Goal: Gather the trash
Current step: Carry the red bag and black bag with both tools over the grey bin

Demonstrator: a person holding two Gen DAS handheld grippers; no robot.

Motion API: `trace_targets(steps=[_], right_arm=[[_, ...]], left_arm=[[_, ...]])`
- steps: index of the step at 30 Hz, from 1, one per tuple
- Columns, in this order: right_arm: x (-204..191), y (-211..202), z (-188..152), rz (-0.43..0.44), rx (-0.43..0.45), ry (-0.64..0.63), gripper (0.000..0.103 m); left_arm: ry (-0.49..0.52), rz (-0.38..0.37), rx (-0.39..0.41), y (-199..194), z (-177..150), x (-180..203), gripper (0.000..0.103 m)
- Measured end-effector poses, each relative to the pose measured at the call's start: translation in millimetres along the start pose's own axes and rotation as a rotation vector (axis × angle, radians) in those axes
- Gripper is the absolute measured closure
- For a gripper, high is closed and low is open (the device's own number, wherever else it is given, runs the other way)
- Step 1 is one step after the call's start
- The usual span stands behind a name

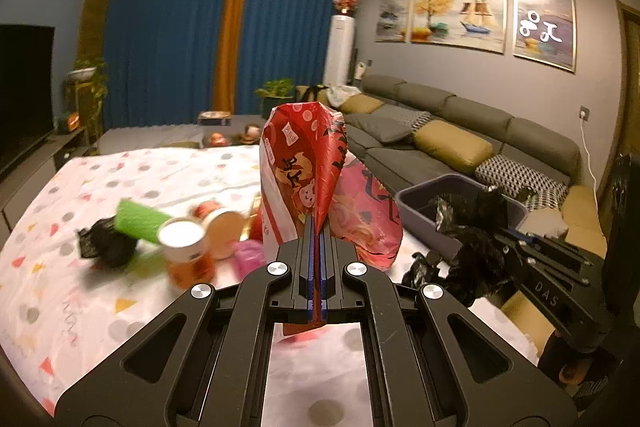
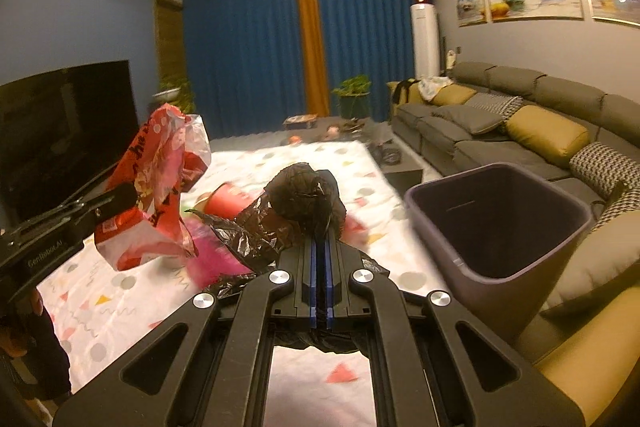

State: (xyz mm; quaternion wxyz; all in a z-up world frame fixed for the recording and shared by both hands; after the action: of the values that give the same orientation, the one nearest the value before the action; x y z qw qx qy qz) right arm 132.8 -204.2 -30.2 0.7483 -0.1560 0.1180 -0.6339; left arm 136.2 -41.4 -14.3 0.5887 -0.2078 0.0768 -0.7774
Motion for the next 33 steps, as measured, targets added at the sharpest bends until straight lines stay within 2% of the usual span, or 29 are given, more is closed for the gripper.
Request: trace_targets(steps=[16, 25, 33], right_arm=[[102.4, -6.6, 27.5, -0.244, 0.1, 0.065, 0.099], [141.4, 0.1, 26.8, -0.329, 0.11, 0.093, 0.099], [159.3, 12.5, 25.5, -0.375, 0.101, 0.101, 0.099]], left_arm=[[0.11, -0.143, 0.004, 62.9, 27.8, 93.7, 0.102], [0.119, -0.22, -0.029, 109.1, 27.1, 133.0, 0.102], [0.13, -0.247, -0.071, 148.3, 17.5, 155.0, 0.102]])
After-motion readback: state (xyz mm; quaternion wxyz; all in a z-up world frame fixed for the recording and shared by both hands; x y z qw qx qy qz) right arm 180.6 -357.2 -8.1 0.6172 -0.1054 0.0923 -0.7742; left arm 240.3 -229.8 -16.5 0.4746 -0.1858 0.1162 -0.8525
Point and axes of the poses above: each gripper's, at about its wrist camera, not at the fingertips, and y roughly the way its jaws point, x to its right, z to its top, the point moved 4 cm from there along y, roughly the way its jaws point, and after that the axes turned 7 degrees about -y, right-handed, at the moved point
